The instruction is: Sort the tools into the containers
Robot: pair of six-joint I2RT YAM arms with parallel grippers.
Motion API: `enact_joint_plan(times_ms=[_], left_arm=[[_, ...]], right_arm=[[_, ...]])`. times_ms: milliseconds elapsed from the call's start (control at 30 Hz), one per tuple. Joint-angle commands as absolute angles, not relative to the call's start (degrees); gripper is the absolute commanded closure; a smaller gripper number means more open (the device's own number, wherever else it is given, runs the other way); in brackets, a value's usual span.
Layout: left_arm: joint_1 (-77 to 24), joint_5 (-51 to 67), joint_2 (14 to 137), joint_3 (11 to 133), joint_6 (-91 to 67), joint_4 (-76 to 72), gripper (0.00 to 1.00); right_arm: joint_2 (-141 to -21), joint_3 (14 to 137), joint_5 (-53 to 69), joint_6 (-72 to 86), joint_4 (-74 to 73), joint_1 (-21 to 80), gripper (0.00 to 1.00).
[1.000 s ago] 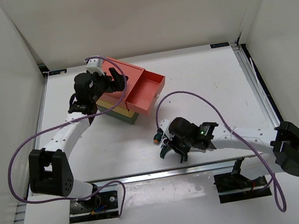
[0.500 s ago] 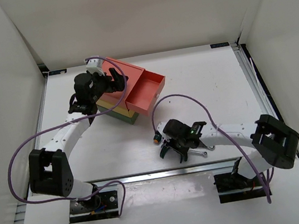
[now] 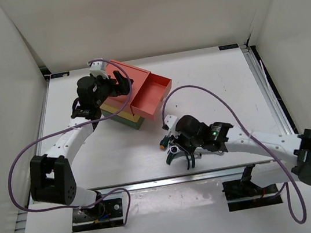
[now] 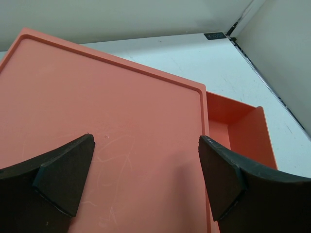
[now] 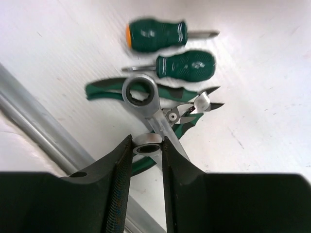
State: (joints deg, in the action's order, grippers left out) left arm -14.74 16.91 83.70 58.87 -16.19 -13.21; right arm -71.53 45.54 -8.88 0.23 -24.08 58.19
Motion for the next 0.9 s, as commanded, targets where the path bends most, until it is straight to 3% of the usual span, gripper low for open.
enact_joint_plan(times_ms=[0, 433, 867], left_arm=[[-14.7, 17.2, 85.1, 56.5, -19.1, -3.5, 0.01], [-15.0, 17.2, 85.4, 57.0, -19.4, -3.4, 0.01], [-15.5, 17.1, 85.6, 57.4, -19.4, -3.3, 0.01]], right_arm=[[-66.8, 48.3, -10.5, 2.3, -25.0, 58.2, 1.0], [-59.4, 49.7, -15.1, 3.2, -22.5, 58.0, 1.0], [-63.3, 64.1, -16.5, -1.7, -18.6, 58.0, 1.0]])
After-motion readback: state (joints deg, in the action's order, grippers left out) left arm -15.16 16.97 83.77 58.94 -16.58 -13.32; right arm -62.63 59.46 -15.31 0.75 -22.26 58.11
